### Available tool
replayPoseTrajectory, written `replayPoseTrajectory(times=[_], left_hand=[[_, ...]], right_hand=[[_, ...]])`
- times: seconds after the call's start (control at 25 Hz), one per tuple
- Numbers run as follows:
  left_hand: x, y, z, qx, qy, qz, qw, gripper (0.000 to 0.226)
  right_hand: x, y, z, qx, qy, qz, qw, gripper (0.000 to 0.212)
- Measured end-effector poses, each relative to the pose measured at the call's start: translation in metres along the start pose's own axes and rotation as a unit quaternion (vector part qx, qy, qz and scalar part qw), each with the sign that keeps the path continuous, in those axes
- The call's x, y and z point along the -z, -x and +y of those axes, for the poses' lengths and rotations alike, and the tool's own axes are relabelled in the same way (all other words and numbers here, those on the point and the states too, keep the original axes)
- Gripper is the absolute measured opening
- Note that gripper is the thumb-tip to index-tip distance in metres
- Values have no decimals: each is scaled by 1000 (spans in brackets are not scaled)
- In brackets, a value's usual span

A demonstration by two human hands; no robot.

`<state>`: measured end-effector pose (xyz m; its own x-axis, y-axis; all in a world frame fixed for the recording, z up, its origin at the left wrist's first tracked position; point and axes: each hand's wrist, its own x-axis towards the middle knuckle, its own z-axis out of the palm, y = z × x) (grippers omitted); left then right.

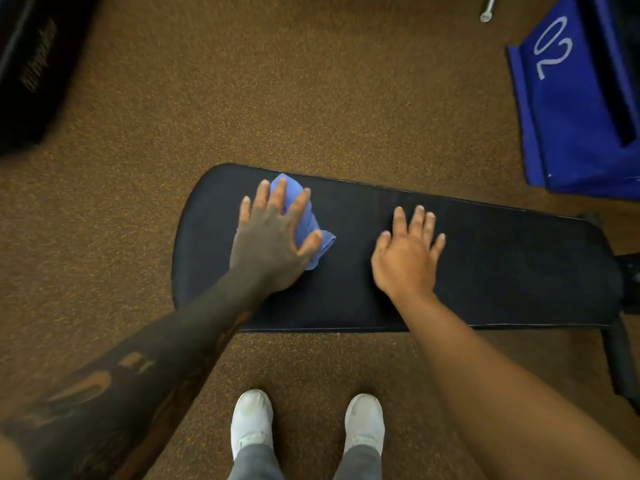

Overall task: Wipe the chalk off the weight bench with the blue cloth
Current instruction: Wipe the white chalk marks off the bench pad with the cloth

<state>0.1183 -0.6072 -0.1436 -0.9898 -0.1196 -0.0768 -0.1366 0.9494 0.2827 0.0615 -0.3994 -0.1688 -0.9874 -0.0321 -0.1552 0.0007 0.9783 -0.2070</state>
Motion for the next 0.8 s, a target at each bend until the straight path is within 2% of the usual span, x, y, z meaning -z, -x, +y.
replayPoseTrajectory(times=[0.08,0.12,0.2,0.36,0.44,0.52,0.56,0.68,0.8], left_hand=[[-16,-10,12,4,-89,-81,993,80],[-22,-14,15,16,-106,-94,990,79],[-29,-17,23,9,-116,-80,990,66],[-31,13,18,-82,-98,-58,990,58],[-27,14,11,-49,-49,-56,996,57],[-26,-7,19,31,5,-24,999,60],[-28,-22,27,45,-6,-14,999,62],[-37,-53,57,-14,-46,-44,998,65],[-44,-36,70,-83,-37,-62,994,64]], right_hand=[[1,5,25,-4,42,-20,999,58],[0,6,32,7,48,-25,999,58],[-2,6,39,29,43,-27,998,58],[-3,7,43,34,27,-11,999,59],[-3,7,42,23,14,-11,1000,62],[-3,7,41,16,11,-12,1000,63],[-4,7,41,17,12,-12,1000,63],[-7,6,42,23,14,-7,1000,62],[-8,6,44,27,11,5,1000,61]])
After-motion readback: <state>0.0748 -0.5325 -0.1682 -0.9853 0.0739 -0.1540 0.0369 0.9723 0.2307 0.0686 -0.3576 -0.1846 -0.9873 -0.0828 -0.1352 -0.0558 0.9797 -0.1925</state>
